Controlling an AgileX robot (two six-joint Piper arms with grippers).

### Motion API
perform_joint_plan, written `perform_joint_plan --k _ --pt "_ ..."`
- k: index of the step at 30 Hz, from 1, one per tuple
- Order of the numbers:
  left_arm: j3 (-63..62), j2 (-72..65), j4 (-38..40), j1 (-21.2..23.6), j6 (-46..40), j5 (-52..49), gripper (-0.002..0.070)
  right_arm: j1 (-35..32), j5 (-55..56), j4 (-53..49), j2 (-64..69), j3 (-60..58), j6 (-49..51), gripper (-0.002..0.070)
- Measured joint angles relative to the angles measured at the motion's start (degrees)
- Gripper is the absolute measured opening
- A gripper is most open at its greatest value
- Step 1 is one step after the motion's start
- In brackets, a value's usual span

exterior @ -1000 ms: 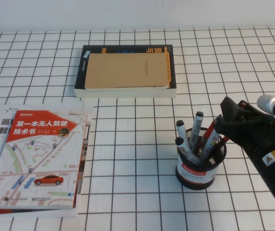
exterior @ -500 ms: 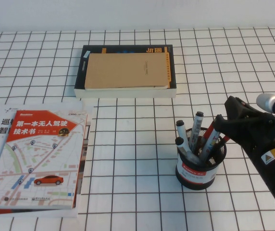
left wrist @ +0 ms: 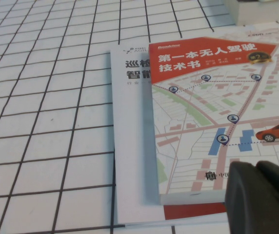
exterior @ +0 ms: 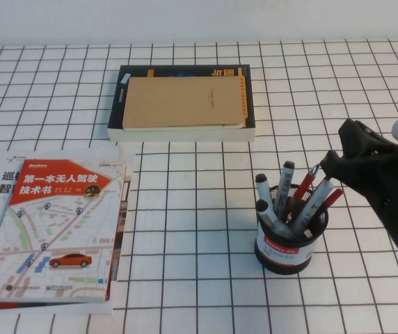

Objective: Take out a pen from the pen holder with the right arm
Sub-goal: 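Take a marker out of the pen holder and lay it on the table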

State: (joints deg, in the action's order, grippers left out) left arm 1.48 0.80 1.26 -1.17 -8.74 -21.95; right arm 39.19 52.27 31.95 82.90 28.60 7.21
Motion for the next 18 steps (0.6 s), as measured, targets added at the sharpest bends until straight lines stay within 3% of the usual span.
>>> perform_joint_plan --k 8,18 --pt "0.0 0.0 0.0 0.0 0.0 0.0 -0.0004 0.0 -5.5 1.2 -10.8 0.0 -8.6 0.0006" --pt "0.0 0.0 0.0 0.0 0.0 0.0 -0.0004 0.0 -25.9 4.4 -24.1 8.7 -27.2 0.0006"
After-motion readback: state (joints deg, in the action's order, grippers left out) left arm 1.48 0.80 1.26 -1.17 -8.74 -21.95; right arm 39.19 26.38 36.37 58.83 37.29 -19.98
